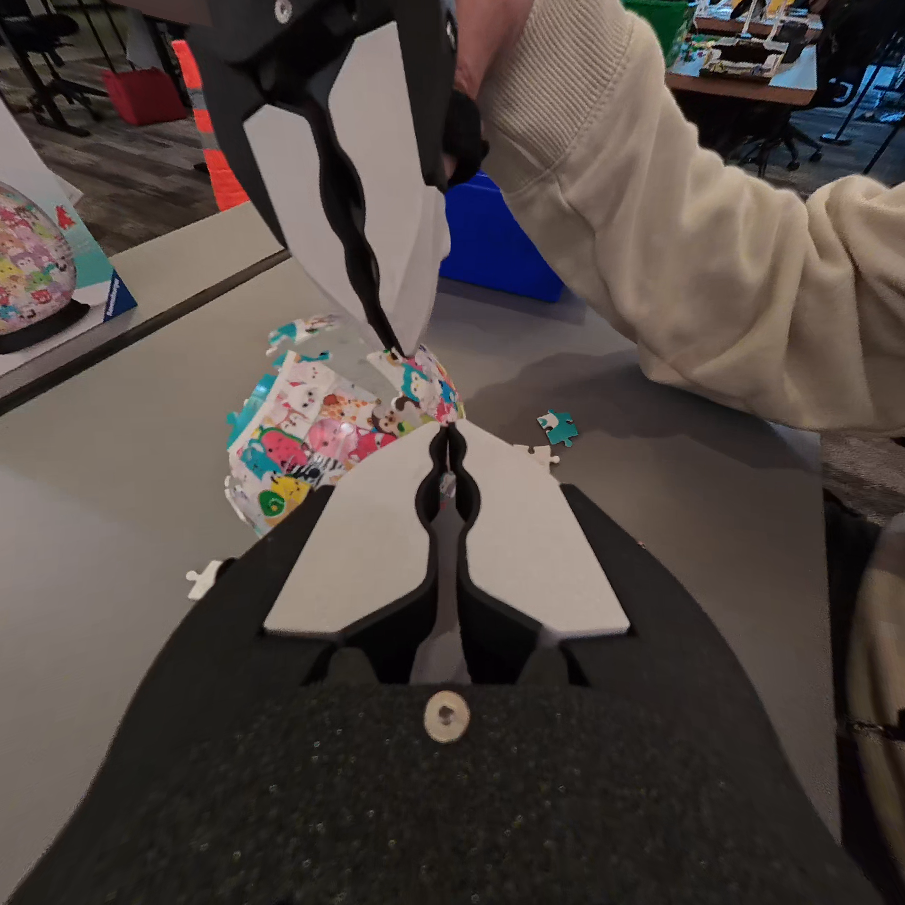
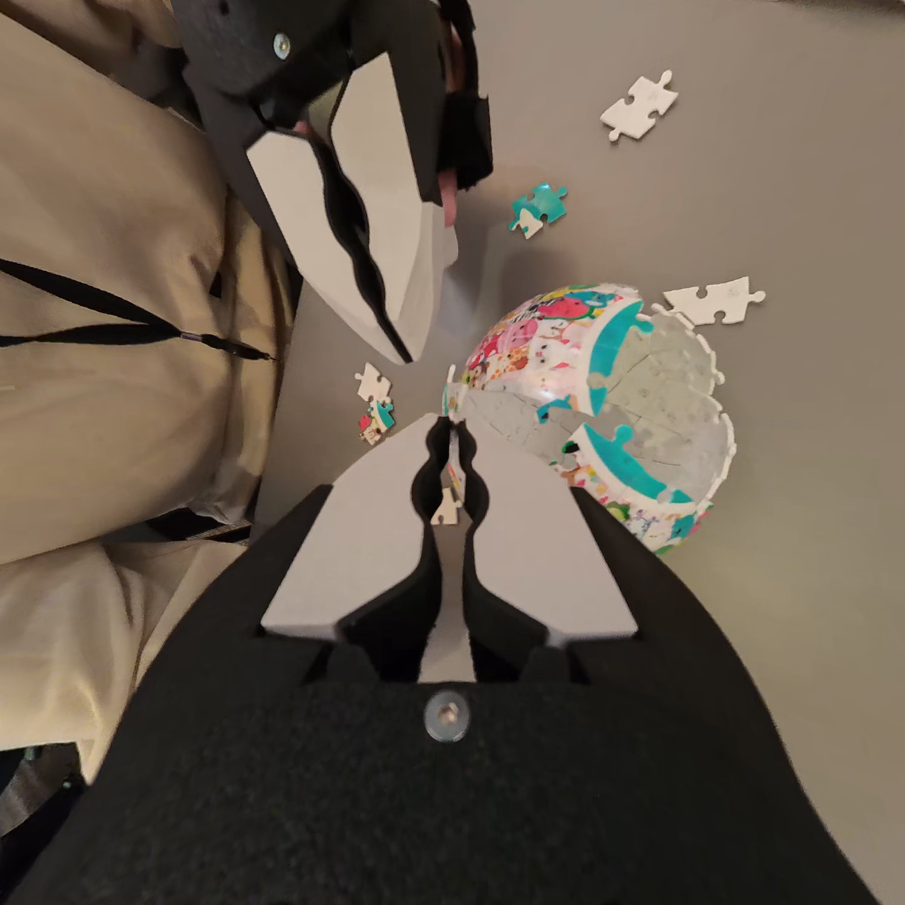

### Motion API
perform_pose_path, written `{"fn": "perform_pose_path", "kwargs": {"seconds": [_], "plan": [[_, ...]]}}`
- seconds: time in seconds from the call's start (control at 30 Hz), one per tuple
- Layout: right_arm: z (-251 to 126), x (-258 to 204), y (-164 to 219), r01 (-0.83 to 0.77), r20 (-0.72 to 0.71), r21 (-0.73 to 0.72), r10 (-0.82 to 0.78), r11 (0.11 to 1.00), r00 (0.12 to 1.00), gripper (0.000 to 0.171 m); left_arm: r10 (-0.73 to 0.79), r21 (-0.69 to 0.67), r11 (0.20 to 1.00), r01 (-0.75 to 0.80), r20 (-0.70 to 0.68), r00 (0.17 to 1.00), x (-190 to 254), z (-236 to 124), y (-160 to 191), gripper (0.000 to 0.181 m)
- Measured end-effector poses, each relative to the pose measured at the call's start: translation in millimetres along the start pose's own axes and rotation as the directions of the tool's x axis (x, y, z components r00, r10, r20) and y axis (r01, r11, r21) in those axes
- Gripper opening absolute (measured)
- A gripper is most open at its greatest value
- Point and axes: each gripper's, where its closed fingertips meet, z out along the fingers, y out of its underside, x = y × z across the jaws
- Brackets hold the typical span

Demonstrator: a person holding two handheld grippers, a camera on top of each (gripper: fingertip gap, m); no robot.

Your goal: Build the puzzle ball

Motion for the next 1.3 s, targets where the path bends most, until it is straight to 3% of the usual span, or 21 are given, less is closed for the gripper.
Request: {"fn": "perform_pose_path", "kwargs": {"seconds": [0.2,0.57,0.97,1.3], "plan": [[0.4,4.3,1.6,0.035,-0.063,-0.034,-0.038,0.999,0.997,0.004,0.080,-0.038,0.996,-0.079,0.031,0.996,-1.4,10.1,-1.2,0.000],[-2.4,8.8,4.3,0.019,-0.113,-0.052,-0.025,0.998,0.993,0.004,0.059,-0.027,0.998,-0.058,0.013,0.998,-3.2,15.5,-6.2,0.000],[-2.2,12.2,4.5,0.027,-0.139,-0.057,-0.035,0.998,0.990,0.005,0.154,-0.108,0.983,-0.146,0.071,0.985,-4.7,23.6,2.5,0.000],[-1.8,14.6,5.3,0.039,-0.156,-0.051,-0.046,0.998,0.987,0.006,0.134,-0.079,0.989,-0.128,0.072,0.988,-6.6,22.1,1.5,0.000]]}}
